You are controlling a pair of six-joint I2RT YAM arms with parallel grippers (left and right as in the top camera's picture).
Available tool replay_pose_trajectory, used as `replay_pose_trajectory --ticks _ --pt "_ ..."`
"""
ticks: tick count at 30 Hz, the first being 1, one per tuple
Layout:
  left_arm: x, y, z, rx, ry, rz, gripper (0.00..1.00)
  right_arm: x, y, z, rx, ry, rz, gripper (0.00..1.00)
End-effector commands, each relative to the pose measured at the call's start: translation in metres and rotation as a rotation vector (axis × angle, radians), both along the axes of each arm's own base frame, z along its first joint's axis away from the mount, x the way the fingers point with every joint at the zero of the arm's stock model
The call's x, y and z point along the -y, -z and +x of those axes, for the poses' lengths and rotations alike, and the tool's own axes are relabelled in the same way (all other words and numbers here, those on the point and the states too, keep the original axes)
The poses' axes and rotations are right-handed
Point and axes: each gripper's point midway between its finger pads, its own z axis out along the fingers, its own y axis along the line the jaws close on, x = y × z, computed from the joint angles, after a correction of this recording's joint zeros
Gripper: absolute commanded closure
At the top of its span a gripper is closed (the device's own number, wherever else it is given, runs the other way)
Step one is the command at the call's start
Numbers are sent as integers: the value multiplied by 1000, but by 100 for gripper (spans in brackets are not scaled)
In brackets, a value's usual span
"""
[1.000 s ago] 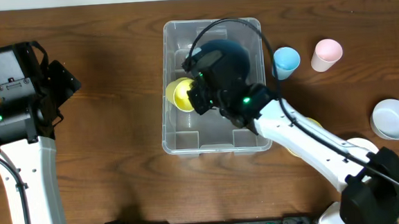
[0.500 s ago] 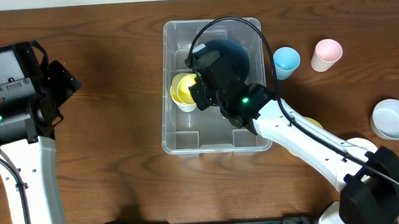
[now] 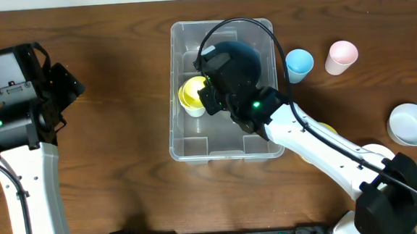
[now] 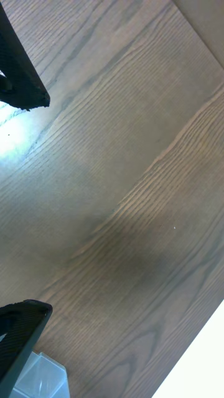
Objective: Pack container
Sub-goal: 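Stack the yellow cup onto the cups in the bin and release, then move the right gripper to the pink cup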
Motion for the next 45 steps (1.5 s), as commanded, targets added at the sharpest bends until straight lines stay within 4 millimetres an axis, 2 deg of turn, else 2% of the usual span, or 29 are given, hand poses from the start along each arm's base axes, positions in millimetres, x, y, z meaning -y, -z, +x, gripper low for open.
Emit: replay_pose_trajectory --ticks 1,2,3,6,11,13,15,19,22,25,28,36,39,41,45 --pt "-4 -2 0 2 -13 9 2 -4 -9 5 24 -3 8 78" --pt "-4 -2 0 2 -12 9 2 -4 -10 5 28 -4 11 68" --pt "-4 -2 0 2 -12 9 2 -5 -11 6 32 -4 15 65" --pt "-4 -2 0 2 -12 9 2 -7 -14 8 46 -4 28 65" --pt "-4 -2 0 2 -12 9 2 -10 -22 13 75 -1 50 52" --pt "-4 -2 0 2 -12 9 2 -3 -27 21 93 30 46 50" --pt "-4 -2 0 2 -12 9 2 12 -31 31 88 108 49 50" --pt "-4 -2 0 2 -12 9 2 54 -43 50 33 262 64 50" --pt "-4 -2 0 2 -12 9 2 99 -53 62 -13 371 41 49" --pt "-4 -2 0 2 -12 9 2 155 -58 69 -63 490 -3 48" --pt "-4 -2 0 2 -13 9 2 216 -54 71 -121 618 -38 48" --pt "-4 -2 0 2 -12 9 2 348 -31 59 -212 918 -52 47" --pt "-4 -2 0 2 -12 9 2 383 -23 51 -233 1000 -45 48" --pt "-4 -2 0 2 -12 9 2 400 -17 47 -250 1030 -34 47" --pt "-4 -2 0 2 -12 9 2 411 0 49 -306 1009 22 44"
